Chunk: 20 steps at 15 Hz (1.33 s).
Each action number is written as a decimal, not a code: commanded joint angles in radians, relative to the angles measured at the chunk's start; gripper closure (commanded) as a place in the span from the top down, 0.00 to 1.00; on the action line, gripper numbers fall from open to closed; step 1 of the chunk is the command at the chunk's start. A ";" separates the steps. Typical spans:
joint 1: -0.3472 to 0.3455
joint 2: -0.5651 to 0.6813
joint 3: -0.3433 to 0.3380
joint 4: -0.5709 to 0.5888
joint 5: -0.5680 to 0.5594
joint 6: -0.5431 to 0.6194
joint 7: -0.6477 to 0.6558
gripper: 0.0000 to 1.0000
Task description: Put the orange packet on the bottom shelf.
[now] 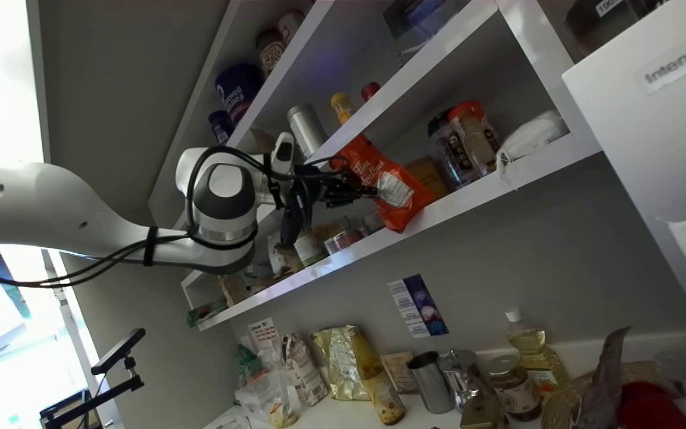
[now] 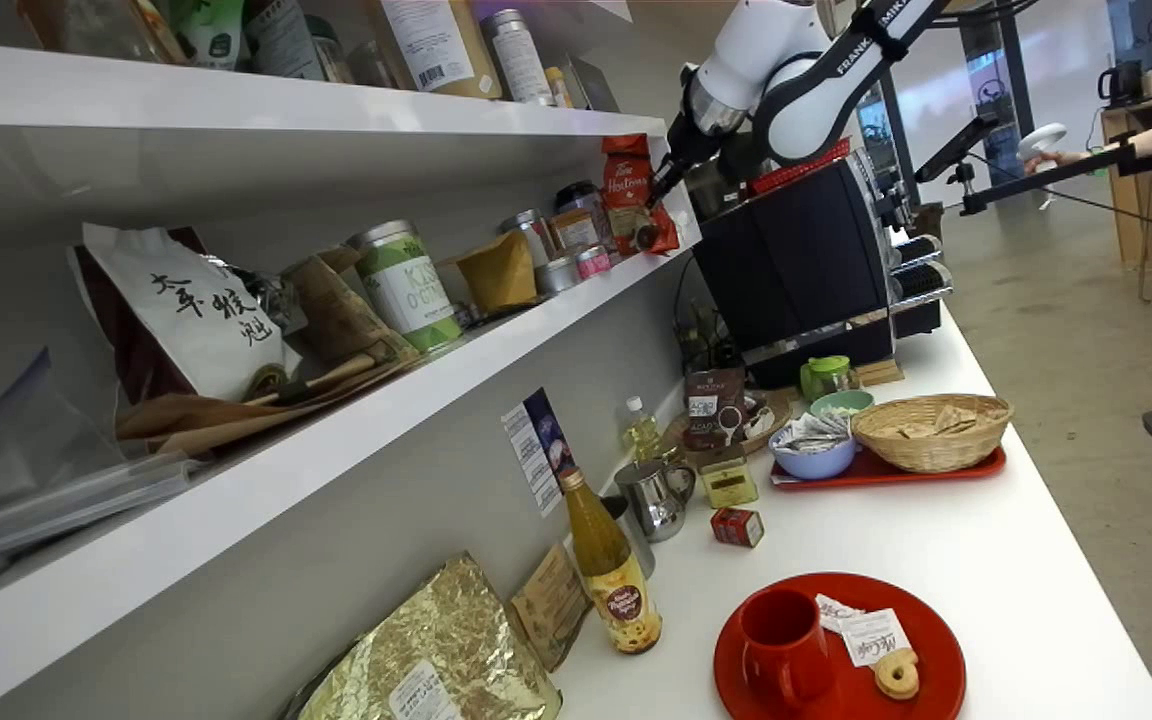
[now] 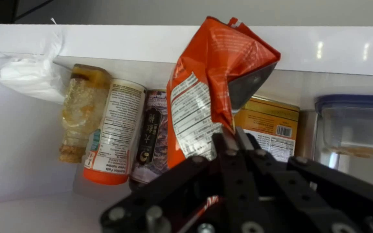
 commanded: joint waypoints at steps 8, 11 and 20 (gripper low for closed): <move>-0.148 -0.035 0.161 0.018 0.444 -0.055 -0.405 0.01; -0.174 -0.050 0.167 0.030 0.512 -0.082 -0.471 0.01; -0.212 -0.042 0.149 0.061 0.544 -0.180 -0.506 0.01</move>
